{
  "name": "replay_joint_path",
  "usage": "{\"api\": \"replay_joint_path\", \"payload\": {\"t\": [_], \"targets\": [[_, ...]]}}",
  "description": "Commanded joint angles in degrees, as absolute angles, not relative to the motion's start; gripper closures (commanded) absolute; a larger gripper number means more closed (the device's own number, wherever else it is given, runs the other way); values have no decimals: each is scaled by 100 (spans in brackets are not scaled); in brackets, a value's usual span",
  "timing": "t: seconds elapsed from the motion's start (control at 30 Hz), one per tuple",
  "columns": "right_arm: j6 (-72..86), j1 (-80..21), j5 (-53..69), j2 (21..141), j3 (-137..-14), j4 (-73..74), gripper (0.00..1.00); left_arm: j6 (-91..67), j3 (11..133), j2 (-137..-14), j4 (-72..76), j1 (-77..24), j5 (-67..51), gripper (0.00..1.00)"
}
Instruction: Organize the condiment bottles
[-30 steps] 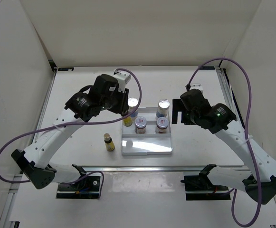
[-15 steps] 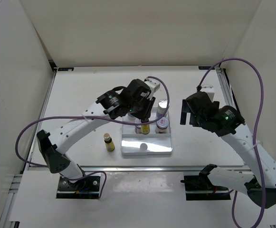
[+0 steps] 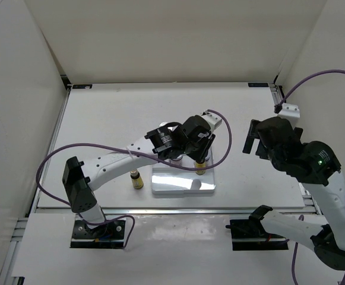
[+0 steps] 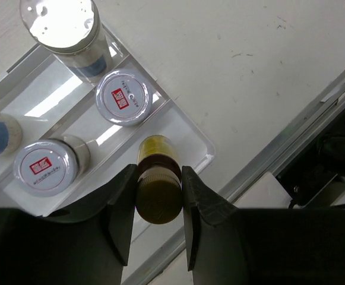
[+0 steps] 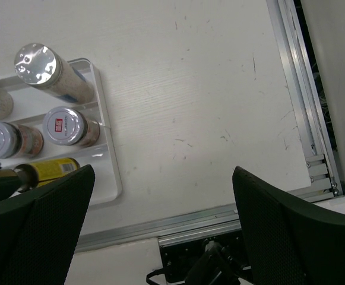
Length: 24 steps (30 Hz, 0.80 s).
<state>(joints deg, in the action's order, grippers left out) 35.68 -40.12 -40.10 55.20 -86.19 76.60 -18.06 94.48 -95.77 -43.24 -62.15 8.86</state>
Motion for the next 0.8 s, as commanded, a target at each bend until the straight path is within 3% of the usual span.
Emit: {"api": "replay_joint_path", "payload": {"t": [0.0,0.67,0.77], "targets": [[3674,-3990,-4324,5476,-8921,8051,0,-1872,9133,-9396,-3411,-6267,1134,89],[3674,-3990,-4377,5370,-9062,8156,0,-2030,8464,-9905,-2646,-6372,967,88],[3674,-3990,-4377,5317,-9009,8156,0,-2030,8464,-9957,-2646,-6372,967,82]]}}
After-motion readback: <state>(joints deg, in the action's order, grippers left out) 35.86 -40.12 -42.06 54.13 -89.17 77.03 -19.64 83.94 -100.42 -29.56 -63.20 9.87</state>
